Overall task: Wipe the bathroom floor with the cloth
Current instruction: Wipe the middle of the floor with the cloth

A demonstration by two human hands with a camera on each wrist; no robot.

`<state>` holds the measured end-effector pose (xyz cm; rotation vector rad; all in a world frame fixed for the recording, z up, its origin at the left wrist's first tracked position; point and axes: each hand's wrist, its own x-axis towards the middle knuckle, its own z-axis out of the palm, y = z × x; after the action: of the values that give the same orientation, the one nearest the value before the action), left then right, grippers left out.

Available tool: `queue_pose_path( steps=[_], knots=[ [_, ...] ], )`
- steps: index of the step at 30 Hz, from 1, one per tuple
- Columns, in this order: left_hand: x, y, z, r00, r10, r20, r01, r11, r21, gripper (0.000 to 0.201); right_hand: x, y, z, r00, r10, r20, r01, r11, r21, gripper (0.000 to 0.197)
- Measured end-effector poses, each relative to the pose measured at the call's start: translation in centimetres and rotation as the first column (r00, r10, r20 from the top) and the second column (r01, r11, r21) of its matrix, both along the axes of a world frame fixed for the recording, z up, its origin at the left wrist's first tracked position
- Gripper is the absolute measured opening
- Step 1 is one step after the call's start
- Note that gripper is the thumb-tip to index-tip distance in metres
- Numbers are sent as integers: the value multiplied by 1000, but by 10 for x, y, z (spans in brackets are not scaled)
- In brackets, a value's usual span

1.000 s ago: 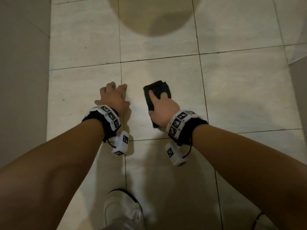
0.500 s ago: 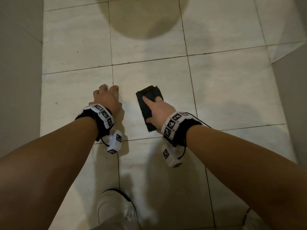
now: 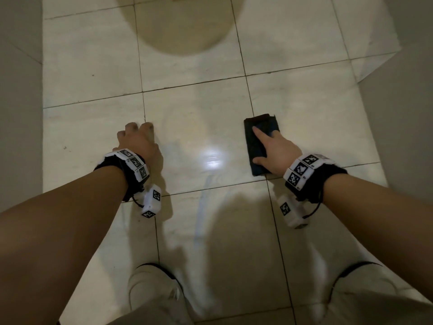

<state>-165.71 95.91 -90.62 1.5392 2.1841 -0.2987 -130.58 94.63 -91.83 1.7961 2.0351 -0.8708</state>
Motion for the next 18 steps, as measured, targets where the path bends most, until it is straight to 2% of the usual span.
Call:
queue_pose_path(
  steps=[7, 11, 18],
  knots=[
    [-2, -8, -3, 999, -46, 0, 46, 998, 49, 52, 4, 11, 9, 991, 132, 16, -130, 987, -94, 110],
    [-5, -11, -1, 1000, 20, 24, -21, 998, 65, 63, -10, 4, 9, 982, 175, 74, -172, 984, -46, 111],
    [-19, -10, -1, 999, -17, 28, 15, 998, 59, 63, -61, -12, 8, 973, 228, 38, -226, 972, -58, 108]
  ],
)
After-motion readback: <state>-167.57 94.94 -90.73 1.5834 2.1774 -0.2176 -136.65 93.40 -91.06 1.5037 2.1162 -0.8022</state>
